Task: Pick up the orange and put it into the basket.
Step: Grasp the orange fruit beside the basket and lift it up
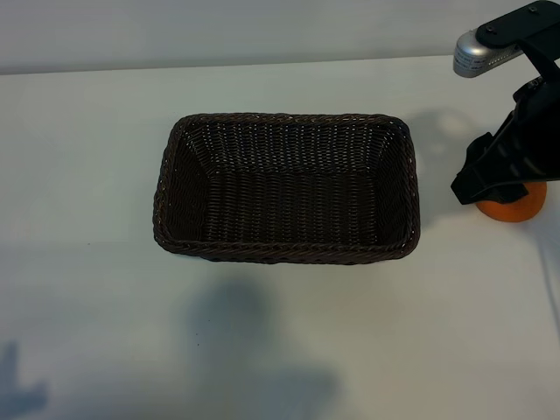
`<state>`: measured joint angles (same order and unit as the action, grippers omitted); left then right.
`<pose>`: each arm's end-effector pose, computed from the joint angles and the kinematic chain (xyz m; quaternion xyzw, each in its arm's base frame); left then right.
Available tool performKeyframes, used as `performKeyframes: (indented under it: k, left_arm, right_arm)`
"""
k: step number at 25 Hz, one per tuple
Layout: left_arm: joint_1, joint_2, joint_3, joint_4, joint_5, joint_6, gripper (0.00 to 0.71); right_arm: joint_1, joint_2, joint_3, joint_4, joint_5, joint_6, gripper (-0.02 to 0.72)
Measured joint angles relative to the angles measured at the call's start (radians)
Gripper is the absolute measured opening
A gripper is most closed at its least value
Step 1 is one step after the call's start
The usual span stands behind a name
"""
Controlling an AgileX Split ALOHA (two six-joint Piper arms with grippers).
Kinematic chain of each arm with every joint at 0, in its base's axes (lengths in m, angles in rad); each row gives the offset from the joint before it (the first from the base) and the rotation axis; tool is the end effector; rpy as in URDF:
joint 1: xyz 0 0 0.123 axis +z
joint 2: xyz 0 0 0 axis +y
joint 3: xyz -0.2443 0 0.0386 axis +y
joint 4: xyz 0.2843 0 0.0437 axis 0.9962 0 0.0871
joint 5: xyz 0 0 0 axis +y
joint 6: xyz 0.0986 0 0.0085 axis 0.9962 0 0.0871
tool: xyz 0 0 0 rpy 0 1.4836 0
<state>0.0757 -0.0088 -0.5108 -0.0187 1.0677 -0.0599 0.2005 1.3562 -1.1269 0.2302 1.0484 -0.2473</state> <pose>0.0690 0.0036 0.2944 -0.0571 0.8480 -0.0052 0.5269 0.2993 0.0808 0.2582 -0.1801 0.9594 0.1041 0.1902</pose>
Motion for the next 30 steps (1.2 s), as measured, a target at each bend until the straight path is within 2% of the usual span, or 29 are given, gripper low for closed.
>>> performKeyframes:
  k: [4,10,15,19,22,25,28,30]
  left_arm:
    - [-0.026,0.0,0.0,0.0,0.0,0.0,0.59]
    - [-0.146,0.0,0.0,-0.001,0.0,0.0,0.59]
    - [-0.159,0.0,0.0,-0.001,0.0,0.0,0.59]
    - [-0.161,0.0,0.0,-0.001,0.0,0.0,0.59]
    - [-0.161,0.0,0.0,-0.001,0.0,0.0,0.59]
    - [-0.161,0.0,0.0,-0.001,0.0,0.0,0.59]
    - [-0.161,0.0,0.0,-0.001,0.0,0.0,0.59]
    - [-0.161,0.0,0.0,-0.001,0.0,0.0,0.59]
  right_arm:
    - [0.0,0.0,0.0,0.0,-0.001,0.0,0.593]
    - [0.0,0.0,0.0,0.0,-0.013,0.0,0.593]
    - [0.0,0.0,0.0,-0.011,-0.06,0.037,0.593]
    - [0.0,0.001,0.0,-0.076,-0.126,0.116,0.593]
    - [0.0,0.005,0.0,-0.171,-0.174,0.201,0.593]
    - [0.0,0.024,0.0,-0.258,-0.191,0.28,0.593]
    - [0.0,0.07,0.0,-0.311,-0.199,0.313,0.593]
    - [0.0,0.106,0.0,-0.324,-0.216,0.317,0.593]
